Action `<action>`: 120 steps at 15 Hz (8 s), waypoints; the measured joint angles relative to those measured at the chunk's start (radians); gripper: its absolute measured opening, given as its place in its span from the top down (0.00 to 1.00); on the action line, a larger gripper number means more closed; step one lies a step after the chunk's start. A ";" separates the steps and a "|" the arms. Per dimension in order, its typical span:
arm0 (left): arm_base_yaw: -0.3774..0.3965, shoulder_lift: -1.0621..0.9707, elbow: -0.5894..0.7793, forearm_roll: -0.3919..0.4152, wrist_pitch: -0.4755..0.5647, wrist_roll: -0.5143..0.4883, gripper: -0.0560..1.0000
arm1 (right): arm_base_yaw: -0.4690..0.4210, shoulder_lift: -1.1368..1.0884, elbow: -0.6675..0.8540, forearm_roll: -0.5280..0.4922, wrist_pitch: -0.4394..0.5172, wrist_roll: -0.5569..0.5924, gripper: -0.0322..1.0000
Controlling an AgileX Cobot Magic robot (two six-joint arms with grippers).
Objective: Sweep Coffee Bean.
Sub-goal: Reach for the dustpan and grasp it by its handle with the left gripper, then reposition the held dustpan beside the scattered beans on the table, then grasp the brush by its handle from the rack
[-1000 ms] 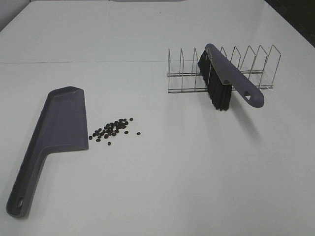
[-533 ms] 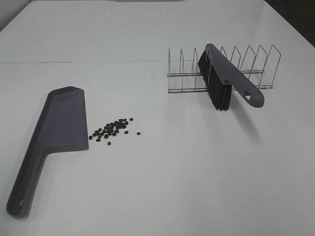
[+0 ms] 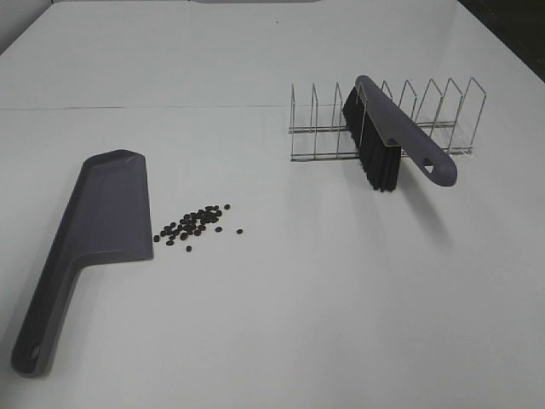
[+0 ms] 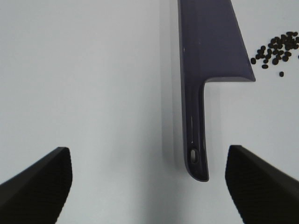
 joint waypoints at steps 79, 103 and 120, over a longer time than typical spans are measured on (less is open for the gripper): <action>-0.209 0.756 -0.062 0.301 -0.215 -0.050 0.63 | 0.000 1.147 -0.626 0.095 0.105 -0.106 0.23; -0.209 0.756 -0.062 0.301 -0.215 -0.050 0.63 | 0.000 2.312 -1.590 0.162 0.104 -0.132 0.23; -0.209 0.756 -0.062 0.291 -0.215 -0.050 0.63 | 0.000 2.417 -1.598 0.132 -0.015 -0.069 0.30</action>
